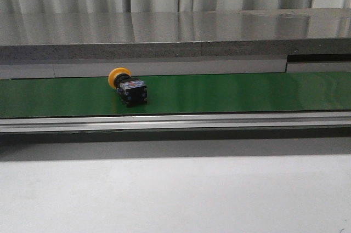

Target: Move button from left to right

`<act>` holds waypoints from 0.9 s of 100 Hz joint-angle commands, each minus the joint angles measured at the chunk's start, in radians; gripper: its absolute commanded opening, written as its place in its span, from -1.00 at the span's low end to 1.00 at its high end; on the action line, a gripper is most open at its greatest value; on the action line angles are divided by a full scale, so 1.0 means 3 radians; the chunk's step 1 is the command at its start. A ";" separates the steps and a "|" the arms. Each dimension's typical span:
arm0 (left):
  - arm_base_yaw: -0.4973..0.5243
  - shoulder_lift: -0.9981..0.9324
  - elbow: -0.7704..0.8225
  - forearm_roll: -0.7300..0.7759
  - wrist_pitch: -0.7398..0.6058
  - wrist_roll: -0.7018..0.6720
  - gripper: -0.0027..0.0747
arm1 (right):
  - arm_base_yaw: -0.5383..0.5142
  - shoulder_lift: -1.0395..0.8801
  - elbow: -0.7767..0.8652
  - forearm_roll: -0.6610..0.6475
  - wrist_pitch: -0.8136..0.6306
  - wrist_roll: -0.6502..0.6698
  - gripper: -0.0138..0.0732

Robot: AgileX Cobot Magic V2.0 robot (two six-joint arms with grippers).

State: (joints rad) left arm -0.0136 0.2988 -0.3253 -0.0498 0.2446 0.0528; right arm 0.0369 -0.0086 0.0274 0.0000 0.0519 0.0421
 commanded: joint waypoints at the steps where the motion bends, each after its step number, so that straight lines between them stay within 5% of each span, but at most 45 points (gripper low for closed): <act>1: -0.0021 0.0023 -0.0088 -0.0027 -0.0245 -0.0028 -0.98 | 0.0008 -0.0071 -0.0057 0.0000 -0.0497 -0.0020 -0.84; 24: -0.0021 0.0023 -0.0088 -0.0027 -0.0245 -0.0028 -0.98 | 0.0012 -0.0047 -0.0170 0.0044 -0.0714 -0.0020 -0.84; 66: -0.0021 0.0023 -0.0088 -0.0027 -0.0245 -0.0028 -0.98 | 0.0012 0.1019 -0.1657 0.0379 0.1044 -0.0020 -0.84; 90: -0.0021 0.0023 -0.0088 -0.0027 -0.0245 -0.0028 -0.98 | 0.0012 0.1897 -0.2350 0.0407 0.1661 -0.0020 -0.84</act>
State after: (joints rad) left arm -0.0136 0.2988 -0.3253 -0.0498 0.2463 0.0528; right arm 0.0369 0.4710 -0.5893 0.1123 0.5533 0.0421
